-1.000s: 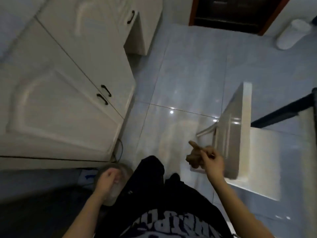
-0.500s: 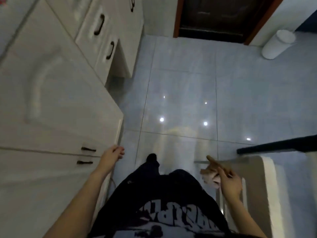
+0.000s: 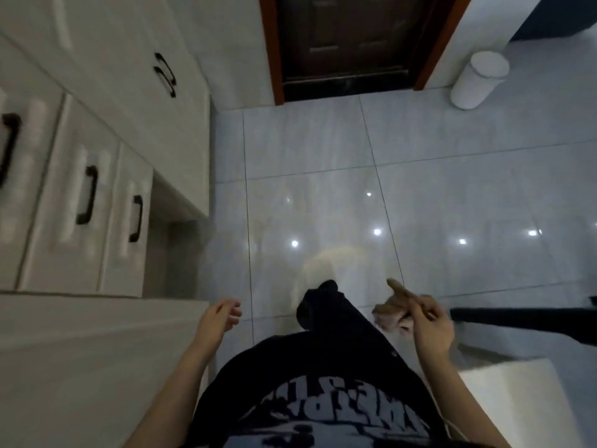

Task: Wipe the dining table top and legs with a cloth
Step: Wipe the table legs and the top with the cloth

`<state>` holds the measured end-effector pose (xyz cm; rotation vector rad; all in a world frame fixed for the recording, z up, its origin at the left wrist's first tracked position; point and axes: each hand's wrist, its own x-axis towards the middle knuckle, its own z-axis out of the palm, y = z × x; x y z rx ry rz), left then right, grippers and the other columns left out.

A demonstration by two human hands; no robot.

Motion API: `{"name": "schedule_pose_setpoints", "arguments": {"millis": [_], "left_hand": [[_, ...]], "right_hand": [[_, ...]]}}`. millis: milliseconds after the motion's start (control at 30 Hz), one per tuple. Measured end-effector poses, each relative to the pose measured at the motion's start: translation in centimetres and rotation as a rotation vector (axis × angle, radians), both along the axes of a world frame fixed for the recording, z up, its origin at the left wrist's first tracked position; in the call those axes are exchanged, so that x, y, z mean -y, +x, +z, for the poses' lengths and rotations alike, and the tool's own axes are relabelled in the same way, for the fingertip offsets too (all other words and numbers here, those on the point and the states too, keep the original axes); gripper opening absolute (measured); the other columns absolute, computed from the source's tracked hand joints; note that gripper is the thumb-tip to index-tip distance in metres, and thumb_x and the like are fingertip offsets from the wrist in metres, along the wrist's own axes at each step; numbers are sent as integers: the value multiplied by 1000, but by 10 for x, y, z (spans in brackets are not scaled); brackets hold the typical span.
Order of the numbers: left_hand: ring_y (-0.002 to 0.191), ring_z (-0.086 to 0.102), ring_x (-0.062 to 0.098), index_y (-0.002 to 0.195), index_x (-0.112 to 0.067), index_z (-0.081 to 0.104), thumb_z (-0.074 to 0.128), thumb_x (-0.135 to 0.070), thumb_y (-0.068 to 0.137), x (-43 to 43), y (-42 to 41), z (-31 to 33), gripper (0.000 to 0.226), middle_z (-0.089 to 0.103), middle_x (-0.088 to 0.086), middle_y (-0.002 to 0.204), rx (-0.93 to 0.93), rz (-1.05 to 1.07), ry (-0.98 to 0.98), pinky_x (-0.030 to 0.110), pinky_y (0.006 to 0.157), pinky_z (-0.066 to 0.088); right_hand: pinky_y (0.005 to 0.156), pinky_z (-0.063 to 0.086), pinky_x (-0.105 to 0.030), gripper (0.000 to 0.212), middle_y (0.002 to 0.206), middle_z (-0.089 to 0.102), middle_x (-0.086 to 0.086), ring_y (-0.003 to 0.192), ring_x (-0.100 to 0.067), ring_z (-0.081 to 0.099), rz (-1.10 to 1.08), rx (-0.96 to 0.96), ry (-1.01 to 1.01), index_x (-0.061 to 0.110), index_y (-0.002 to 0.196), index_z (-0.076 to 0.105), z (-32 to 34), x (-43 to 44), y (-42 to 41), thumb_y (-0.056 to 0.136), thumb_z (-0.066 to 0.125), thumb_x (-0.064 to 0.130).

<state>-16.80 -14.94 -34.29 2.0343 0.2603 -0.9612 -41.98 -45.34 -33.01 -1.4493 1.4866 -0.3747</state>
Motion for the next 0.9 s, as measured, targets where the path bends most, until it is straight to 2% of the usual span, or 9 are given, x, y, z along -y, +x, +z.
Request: {"name": "schedule_pose_setpoints", "arguments": {"millis": [33,133,267,400,500,567,667,767,900], "left_hand": [[72,59,26,82,-11,65,46,-15,100,8,8,0,26,64,12,79,-11,7,15,29,67,46],[76,58,29,86,-7,64,45,-12,99,39,41,4,24,64,14,82,-51,19,32,31,70,46],[68,54,26,88,-3,62,42,-8,100,107,98,14,23,61,16,80,-25,-42,54,29,65,42],[68,54,24,85,-6,63,43,-9,99,198,160,16,25,62,13,80,0,-163,46,29,65,42],[68,54,25,82,-10,62,43,-9,99,285,211,6,26,62,13,79,13,-320,43,29,64,42],[69,55,26,82,-11,63,45,-11,98,353,242,4,24,64,13,79,23,-424,35,29,63,42],[71,57,24,88,-9,65,46,-13,98,459,274,10,21,65,13,83,33,-623,3,29,66,44],[73,58,24,88,-9,65,47,-13,98,563,285,22,21,65,12,83,46,-821,-45,30,69,44],[74,61,21,92,-8,67,49,-17,98,684,273,33,21,67,9,84,62,-1058,-113,31,74,48]], "right_hand": [[59,46,-9,8,68,66,7,66,-6,63,8,10,-15,3,82,66,2,18,19,89,66,8],[68,52,-28,5,78,69,-7,72,-14,65,15,48,-63,8,86,68,15,74,70,87,68,13],[66,49,-29,8,79,69,-11,73,-21,65,8,58,-97,6,88,69,27,142,114,88,68,14],[69,49,-31,3,79,67,-9,75,-22,64,-142,49,-83,9,88,68,26,201,137,87,68,12],[74,52,-35,4,84,69,-11,78,-22,65,-287,24,-66,7,89,68,20,240,140,88,67,10],[78,52,-40,2,84,70,-13,80,-26,66,-419,-8,-59,14,86,68,19,262,140,87,68,13],[73,49,-37,4,81,68,-11,76,-25,64,-605,-63,-26,15,85,66,27,287,138,88,67,16],[71,45,-32,10,74,66,-4,70,-16,61,-757,-87,-37,5,81,65,36,304,134,89,66,12],[69,49,-35,12,76,67,-7,76,-25,65,-970,-129,-38,12,80,66,40,324,121,88,67,20]]}}
